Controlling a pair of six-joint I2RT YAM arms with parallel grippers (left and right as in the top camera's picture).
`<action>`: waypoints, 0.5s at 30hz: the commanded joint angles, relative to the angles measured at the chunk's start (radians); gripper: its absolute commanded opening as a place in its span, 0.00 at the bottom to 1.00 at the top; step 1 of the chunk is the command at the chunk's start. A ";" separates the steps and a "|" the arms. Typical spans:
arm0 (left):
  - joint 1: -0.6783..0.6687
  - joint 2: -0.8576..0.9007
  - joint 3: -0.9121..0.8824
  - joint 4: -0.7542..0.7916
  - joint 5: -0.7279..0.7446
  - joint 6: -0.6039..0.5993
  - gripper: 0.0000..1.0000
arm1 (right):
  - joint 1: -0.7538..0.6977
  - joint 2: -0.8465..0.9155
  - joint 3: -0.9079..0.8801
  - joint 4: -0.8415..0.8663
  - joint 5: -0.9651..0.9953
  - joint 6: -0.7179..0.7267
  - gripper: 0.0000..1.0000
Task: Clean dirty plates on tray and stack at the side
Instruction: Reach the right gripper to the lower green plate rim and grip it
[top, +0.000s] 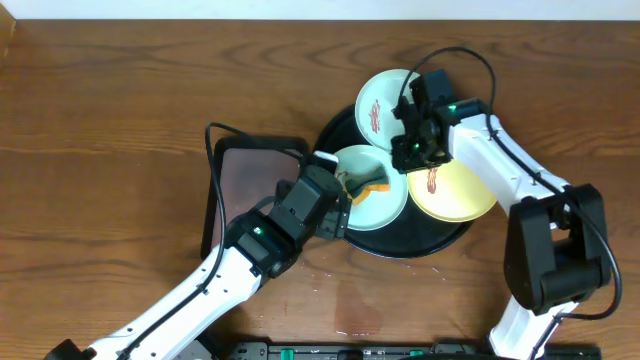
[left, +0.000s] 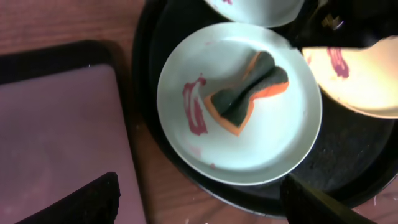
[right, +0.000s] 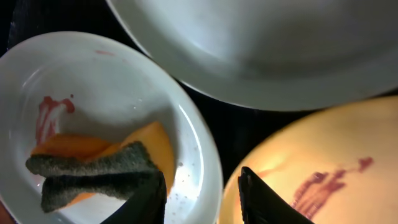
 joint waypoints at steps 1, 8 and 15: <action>0.000 0.006 0.000 0.019 -0.005 0.009 0.83 | 0.025 0.041 0.009 0.011 0.068 -0.028 0.36; 0.000 0.006 0.000 0.022 -0.005 0.009 0.83 | 0.026 0.071 0.009 0.016 0.074 -0.036 0.30; 0.000 0.006 0.000 0.023 -0.005 0.009 0.83 | 0.021 0.076 0.009 0.018 0.103 -0.084 0.22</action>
